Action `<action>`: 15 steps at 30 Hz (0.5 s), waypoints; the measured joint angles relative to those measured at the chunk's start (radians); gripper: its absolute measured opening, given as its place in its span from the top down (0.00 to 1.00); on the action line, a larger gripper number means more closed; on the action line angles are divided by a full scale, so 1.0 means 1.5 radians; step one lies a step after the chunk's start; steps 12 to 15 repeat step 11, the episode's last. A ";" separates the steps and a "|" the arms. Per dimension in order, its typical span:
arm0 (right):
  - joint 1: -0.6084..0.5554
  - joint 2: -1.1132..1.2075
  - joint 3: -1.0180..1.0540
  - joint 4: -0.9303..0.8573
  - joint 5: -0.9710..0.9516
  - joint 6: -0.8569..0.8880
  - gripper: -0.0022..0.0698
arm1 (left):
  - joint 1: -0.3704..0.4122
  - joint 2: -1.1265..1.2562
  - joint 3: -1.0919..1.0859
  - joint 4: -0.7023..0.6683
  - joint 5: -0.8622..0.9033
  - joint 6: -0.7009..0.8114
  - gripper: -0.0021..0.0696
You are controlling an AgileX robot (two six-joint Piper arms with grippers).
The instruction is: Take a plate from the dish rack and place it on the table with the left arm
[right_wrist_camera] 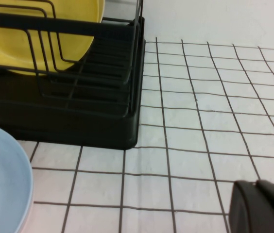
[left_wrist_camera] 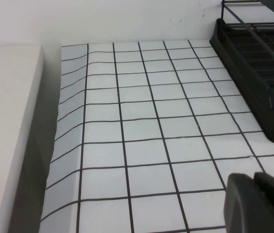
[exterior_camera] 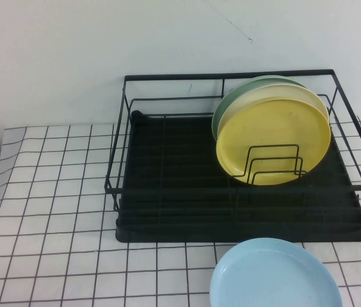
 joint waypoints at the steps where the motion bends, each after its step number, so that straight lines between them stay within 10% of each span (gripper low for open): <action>1: 0.000 0.000 0.000 0.000 0.000 0.000 0.97 | 0.000 0.000 0.000 0.000 0.000 0.000 0.97; 15: 0.000 0.000 0.000 0.000 0.000 0.000 0.97 | 0.001 0.000 0.000 0.000 0.000 -0.001 0.97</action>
